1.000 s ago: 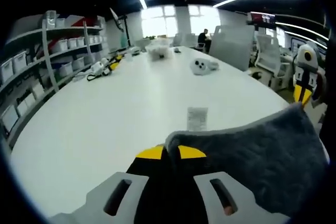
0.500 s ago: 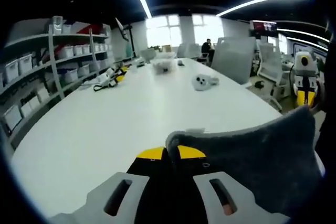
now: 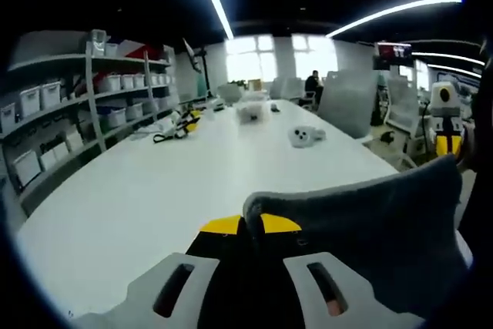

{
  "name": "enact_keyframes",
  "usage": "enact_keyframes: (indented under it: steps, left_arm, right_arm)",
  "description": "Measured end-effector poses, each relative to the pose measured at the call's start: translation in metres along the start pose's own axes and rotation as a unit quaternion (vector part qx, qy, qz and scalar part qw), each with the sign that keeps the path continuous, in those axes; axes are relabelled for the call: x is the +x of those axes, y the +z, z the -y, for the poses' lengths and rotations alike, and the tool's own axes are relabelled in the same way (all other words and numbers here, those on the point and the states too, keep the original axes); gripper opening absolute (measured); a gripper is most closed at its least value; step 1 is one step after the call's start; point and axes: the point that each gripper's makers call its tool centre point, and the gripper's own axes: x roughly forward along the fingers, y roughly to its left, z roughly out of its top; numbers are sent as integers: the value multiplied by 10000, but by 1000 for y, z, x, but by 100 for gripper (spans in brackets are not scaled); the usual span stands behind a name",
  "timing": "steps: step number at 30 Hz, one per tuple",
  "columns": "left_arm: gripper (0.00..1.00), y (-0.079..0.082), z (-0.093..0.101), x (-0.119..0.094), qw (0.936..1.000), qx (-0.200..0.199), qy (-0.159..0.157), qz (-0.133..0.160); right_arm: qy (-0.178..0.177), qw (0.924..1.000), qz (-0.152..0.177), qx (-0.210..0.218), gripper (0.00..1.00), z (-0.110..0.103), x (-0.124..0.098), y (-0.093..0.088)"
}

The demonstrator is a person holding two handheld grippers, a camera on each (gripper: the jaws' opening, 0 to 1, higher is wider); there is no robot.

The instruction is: Open the folded towel by lifting each exposed corner and separating the folded layers until the towel lies flat within the target outline without major curled edges

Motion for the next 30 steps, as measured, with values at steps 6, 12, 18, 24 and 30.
enact_keyframes:
  steps: [6, 12, 18, 24, 30]
  left_arm:
    - [7, 3, -4, -25, 9997, -58, 154, 160]
    - [7, 1, -13, -55, 9990, -81, 355, 253]
    - [7, 0, -17, -80, 9981, -141, 502, 314]
    - [7, -5, -20, -99, 9975, -97, 629, 292]
    - [7, -12, -24, -121, 9968, -36, 756, 251]
  right_arm:
    - [239, 9997, 28, -85, 0, -18, 9, 7]
    - [475, 9987, -15, -165, 0, -37, 21, 9]
    - [736, 9970, -21, -227, 0, -57, 35, 11]
    - [1000, 9946, -25, -265, 0, -77, 49, 13]
    - [1255, 9916, -45, -319, 0, -97, 62, 14]
